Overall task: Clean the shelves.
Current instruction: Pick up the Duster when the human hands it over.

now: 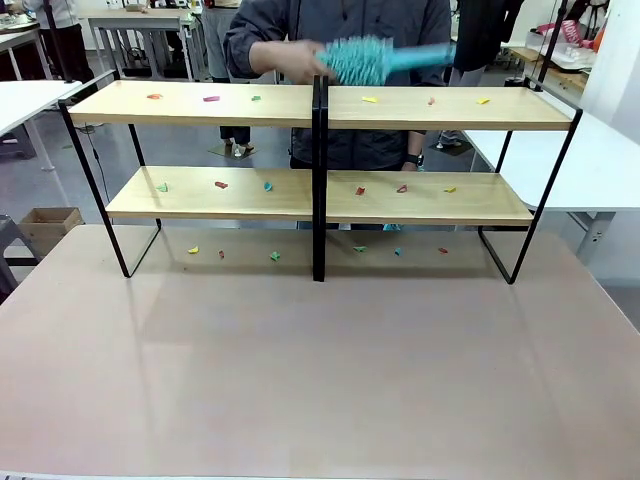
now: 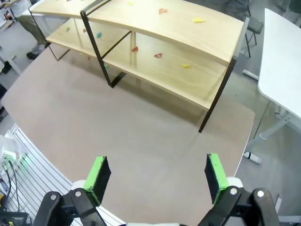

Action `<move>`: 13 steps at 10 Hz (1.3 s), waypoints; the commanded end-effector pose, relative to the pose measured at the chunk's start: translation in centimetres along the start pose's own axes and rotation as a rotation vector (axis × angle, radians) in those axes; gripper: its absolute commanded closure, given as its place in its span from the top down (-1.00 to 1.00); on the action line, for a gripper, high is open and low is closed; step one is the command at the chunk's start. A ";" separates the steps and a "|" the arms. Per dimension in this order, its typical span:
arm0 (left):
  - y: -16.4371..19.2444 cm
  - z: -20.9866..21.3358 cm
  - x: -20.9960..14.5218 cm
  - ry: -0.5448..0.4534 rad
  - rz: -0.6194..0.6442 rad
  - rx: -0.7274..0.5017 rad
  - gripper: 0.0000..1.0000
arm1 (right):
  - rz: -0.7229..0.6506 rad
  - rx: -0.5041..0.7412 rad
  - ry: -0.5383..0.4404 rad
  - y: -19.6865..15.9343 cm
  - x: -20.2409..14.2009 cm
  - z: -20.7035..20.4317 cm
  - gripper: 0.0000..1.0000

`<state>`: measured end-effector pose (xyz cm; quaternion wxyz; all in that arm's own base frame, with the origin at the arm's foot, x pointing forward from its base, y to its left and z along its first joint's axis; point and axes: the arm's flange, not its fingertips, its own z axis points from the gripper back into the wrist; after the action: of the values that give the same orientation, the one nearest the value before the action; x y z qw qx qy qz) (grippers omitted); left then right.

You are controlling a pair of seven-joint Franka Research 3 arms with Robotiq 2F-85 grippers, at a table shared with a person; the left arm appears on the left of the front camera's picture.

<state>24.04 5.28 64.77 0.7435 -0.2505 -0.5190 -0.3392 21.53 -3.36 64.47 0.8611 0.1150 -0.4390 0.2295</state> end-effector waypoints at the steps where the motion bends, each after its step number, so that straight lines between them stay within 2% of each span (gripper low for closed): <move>1: 0.5 -0.4 -0.4 0.003 -0.001 0.005 1.00 | 0.002 0.032 -0.025 -0.4 0.7 -0.1 1.00; 2: 0.9 -0.6 -0.8 0.025 0.022 0.016 1.00 | -0.009 0.046 -0.020 -0.7 1.0 -0.3 1.00; 3: 1.2 -0.8 -1.1 0.106 0.062 0.048 1.00 | -0.009 0.055 -0.024 -0.6 1.1 -0.4 1.00; 4: 0.4 -0.3 -0.3 0.012 0.012 0.007 1.00 | -0.008 0.064 -0.034 -0.4 1.1 -0.6 1.00; 7: 0.4 -0.3 -0.3 0.012 0.012 0.007 1.00 | 0.017 0.136 -0.078 -0.4 2.0 -1.1 1.00; 13: 0.4 -0.3 -0.3 0.012 0.012 0.007 1.00 | 0.074 0.160 -0.110 -1.1 3.8 -0.3 1.00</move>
<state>24.42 5.65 64.31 0.7579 -0.2418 -0.5089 -0.3287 23.34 -2.61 67.06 0.8301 0.1623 -0.4614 0.2679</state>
